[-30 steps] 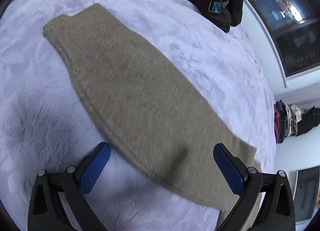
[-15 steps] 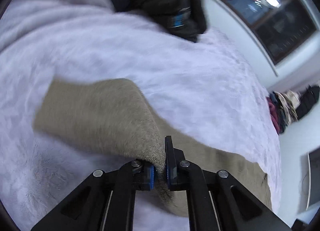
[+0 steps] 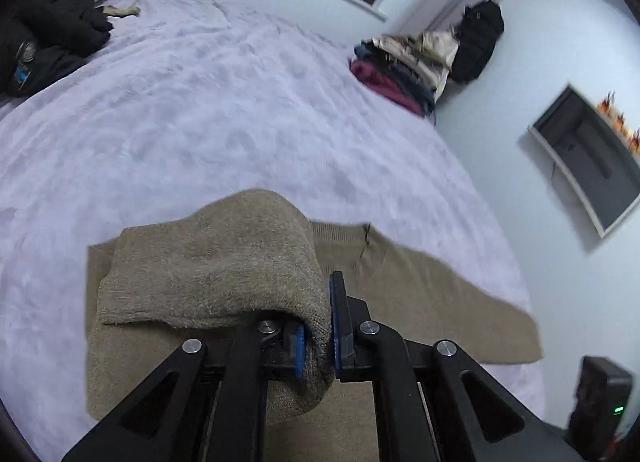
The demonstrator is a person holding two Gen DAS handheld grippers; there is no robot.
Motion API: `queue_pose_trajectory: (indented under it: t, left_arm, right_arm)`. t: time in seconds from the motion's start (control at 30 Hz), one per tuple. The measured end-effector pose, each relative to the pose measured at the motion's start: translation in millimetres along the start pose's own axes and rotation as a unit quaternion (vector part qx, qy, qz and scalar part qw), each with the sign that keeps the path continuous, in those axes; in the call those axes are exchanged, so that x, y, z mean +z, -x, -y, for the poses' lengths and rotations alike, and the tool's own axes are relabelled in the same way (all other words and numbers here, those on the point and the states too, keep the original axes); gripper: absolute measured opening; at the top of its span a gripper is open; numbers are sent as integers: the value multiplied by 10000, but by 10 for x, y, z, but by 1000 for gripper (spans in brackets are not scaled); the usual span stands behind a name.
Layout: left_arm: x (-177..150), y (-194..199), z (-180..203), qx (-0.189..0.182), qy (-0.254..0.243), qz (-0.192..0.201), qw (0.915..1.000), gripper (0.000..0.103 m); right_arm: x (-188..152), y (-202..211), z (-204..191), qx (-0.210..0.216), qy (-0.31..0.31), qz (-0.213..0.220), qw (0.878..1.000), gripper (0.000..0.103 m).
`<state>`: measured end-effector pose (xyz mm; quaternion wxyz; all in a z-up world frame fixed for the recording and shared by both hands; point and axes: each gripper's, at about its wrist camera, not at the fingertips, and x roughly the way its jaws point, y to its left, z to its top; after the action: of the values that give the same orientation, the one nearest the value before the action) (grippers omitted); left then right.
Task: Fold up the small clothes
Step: 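Fold the held sleeve across the sweater body with the left gripper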
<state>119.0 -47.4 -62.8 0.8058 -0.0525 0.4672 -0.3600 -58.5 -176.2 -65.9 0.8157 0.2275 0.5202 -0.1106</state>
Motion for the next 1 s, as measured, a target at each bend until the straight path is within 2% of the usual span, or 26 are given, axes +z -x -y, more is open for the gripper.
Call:
queue_pose_trajectory:
  t: [0.1,0.17,0.23,0.27,0.3,0.33,0.37,0.47,0.57,0.67,0.77,0.87,0.93,1.0]
  left_arm:
    - [-299,-535,308,778,-511,-658,9935,9]
    - [-475,-715,364,926,-602,-955,9893,9]
    - [-550,-691,381,988,-661,-962,9882,9]
    - [-552,-635,391,995,-674,-933,9884,14]
    - [-533,-539,391,907,-627,-923,9896,36]
    - [-534,-442,391,787,-560,-862,9916,63]
    - [-503,-257,366,673,-464,-637,9946,67]
    - [-344,101,207,669,-525,-387,9956,67]
    - [-174,394,-199,1147,-323,-161,9927,67]
    - [-12,369,-870,1598,236,-354,9862,67]
    - [53,137,-1454,1672,747,-725,9804,67]
    - [27,-127,-1765,1398,1001,-1127,9786,67]
    - [-9,-191,-1842,1189,1125,-1188,9793,67]
    - [7,-190,-1841,1125,1117,-1140,9807,67]
  right_arm:
    - [-52,-6,352,-137,-290,-40,9995,96]
    - [-89,-44,570,-199,-450,-114,9987,96]
    - [-105,-90,729,-234,-549,-182,9981,96]
    - [-105,-103,776,-253,-557,-195,9979,96]
    - [-88,-112,813,-277,-538,-194,9980,96]
    - [-64,-125,834,-295,-508,-187,9981,96]
    - [-44,-124,846,-312,-471,-171,9983,96]
    - [113,-106,783,-346,-199,-38,9992,96]
    - [302,-57,494,-373,480,215,9979,96]
    - [525,-143,-2,-188,1348,383,9899,96]
    - [640,-386,-564,-60,2404,405,9698,96]
    - [529,-680,-1112,-283,3501,436,9353,96]
    - [422,-926,-1376,-646,4163,345,9063,96]
    - [324,-1207,-1498,-1202,4618,255,8785,95]
